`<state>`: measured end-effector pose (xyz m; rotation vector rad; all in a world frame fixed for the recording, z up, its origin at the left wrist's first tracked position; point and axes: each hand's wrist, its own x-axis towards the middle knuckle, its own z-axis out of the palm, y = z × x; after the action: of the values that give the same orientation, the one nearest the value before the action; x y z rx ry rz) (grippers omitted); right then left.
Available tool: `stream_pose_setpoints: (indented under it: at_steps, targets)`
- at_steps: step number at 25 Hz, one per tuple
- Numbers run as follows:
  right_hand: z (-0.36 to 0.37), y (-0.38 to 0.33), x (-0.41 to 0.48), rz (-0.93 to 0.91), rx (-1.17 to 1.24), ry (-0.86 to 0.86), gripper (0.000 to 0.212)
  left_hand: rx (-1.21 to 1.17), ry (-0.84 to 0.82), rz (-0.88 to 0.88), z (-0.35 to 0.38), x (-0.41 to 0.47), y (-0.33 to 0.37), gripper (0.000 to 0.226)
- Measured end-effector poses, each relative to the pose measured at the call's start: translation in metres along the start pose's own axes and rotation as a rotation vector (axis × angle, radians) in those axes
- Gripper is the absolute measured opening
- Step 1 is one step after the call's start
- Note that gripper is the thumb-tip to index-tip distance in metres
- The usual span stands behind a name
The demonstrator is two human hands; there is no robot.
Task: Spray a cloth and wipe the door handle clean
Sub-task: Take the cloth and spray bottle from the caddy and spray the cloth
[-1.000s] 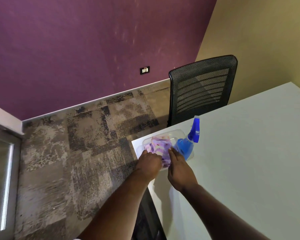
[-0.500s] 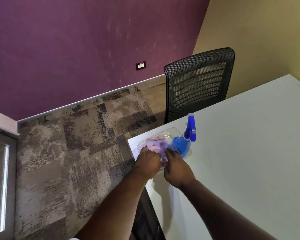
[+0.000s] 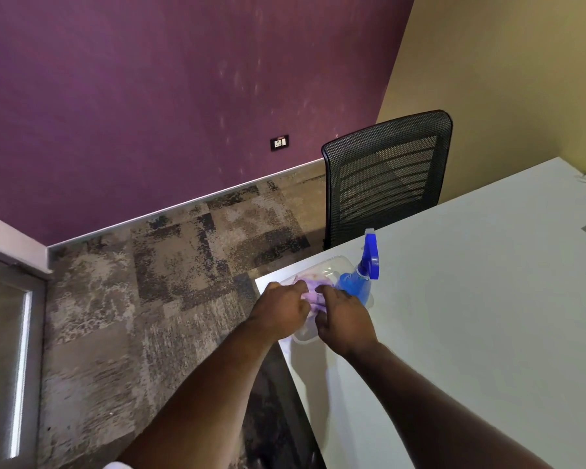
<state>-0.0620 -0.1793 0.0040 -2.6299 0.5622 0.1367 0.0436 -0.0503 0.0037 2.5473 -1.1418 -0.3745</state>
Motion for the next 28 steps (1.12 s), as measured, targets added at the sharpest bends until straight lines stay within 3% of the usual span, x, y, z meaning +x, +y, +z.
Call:
stream_pose_setpoints:
  at_steps: [4,7,12,16,21,25,28]
  targets:
    - [-0.027,-0.014,-0.008,-0.055,0.150,0.140,0.045,-0.608,-0.063,-0.122,-0.043,-0.019,-0.003,0.022]
    - [-0.054,-0.030,-0.010,-0.109,0.297,0.190,0.045,-0.883,-0.056,-0.193,-0.077,-0.031,0.000,0.049]
    - [-0.119,-0.066,-0.006,-0.213,0.566,0.346,0.045,-0.972,0.106,-0.208,-0.135,-0.042,0.006,0.032]
    - [-0.168,-0.101,-0.002,-0.221,0.710,0.496,0.051,-1.257,0.269,-0.239,-0.183,-0.046,0.026,0.023]
    - [-0.199,-0.132,-0.015,-0.282,0.835,0.459,0.065,-1.382,0.468,-0.227,-0.249,-0.050,0.048,0.020]
    - [-0.228,-0.154,-0.017,-0.317,0.866,0.551,0.053,-1.403,0.385,-0.134,-0.288,-0.065,0.057,0.039]
    - [-0.253,-0.172,-0.020,-0.360,0.889,0.608,0.055,-1.435,0.388,-0.117,-0.310,-0.071,0.065,0.025]
